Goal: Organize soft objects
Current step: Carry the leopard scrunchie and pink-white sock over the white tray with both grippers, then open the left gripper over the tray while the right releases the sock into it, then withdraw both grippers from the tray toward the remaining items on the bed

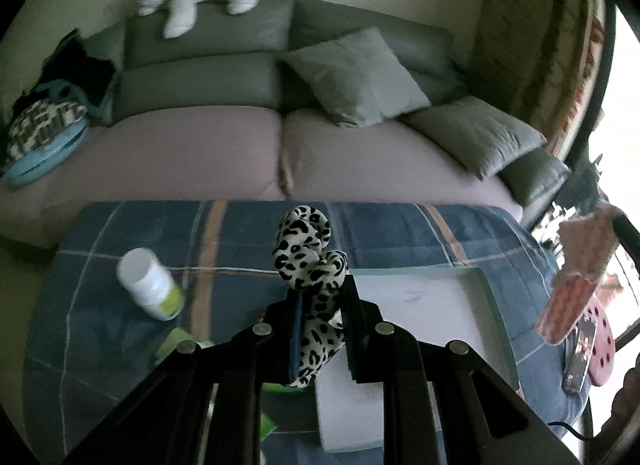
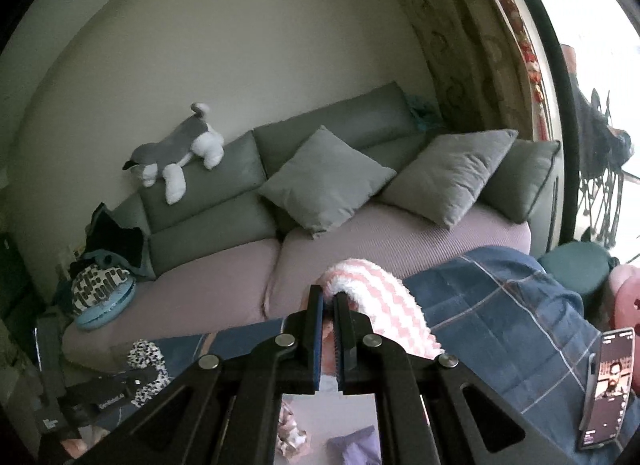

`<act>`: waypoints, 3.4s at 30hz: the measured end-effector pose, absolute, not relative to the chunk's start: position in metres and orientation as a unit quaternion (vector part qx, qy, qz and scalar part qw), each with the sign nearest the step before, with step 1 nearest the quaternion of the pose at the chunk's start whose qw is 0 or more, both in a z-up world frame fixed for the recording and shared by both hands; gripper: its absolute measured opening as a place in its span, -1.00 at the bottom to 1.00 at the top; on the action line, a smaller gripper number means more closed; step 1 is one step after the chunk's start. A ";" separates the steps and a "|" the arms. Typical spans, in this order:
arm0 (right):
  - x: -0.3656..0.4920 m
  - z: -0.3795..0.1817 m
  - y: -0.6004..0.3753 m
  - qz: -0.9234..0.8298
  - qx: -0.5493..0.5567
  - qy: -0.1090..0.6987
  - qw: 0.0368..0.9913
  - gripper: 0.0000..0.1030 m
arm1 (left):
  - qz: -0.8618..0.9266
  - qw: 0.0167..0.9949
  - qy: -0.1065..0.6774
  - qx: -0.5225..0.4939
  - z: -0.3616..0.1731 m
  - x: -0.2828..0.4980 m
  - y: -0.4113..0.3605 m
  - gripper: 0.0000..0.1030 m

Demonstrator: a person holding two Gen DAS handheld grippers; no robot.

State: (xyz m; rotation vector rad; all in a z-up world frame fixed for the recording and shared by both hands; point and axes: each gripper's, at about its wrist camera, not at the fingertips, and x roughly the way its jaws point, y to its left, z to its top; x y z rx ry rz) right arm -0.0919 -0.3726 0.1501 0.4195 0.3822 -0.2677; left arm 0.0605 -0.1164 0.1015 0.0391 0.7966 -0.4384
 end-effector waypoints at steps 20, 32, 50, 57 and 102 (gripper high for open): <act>-0.018 0.042 -0.384 -0.094 0.248 0.340 0.902 -0.90 | -0.292 0.842 0.448 0.075 0.018 0.067 -0.222 -0.64; 0.008 -0.027 -0.386 -0.105 0.258 0.445 0.851 -0.90 | -0.296 0.827 0.471 0.082 -0.011 0.073 -0.241 -0.64; 0.009 -0.033 -0.385 -0.124 0.244 0.475 0.837 -0.83 | -0.305 0.814 0.486 0.089 -0.015 0.071 -0.247 0.00; 0.004 -0.017 -0.382 -0.126 0.235 0.465 0.844 -0.81 | -0.286 0.828 0.474 0.082 0.004 0.074 -0.228 0.27; 0.018 -0.022 -0.348 -0.125 0.167 0.496 0.843 1.00 | -0.085 0.848 0.521 0.052 -0.028 0.121 -0.120 0.93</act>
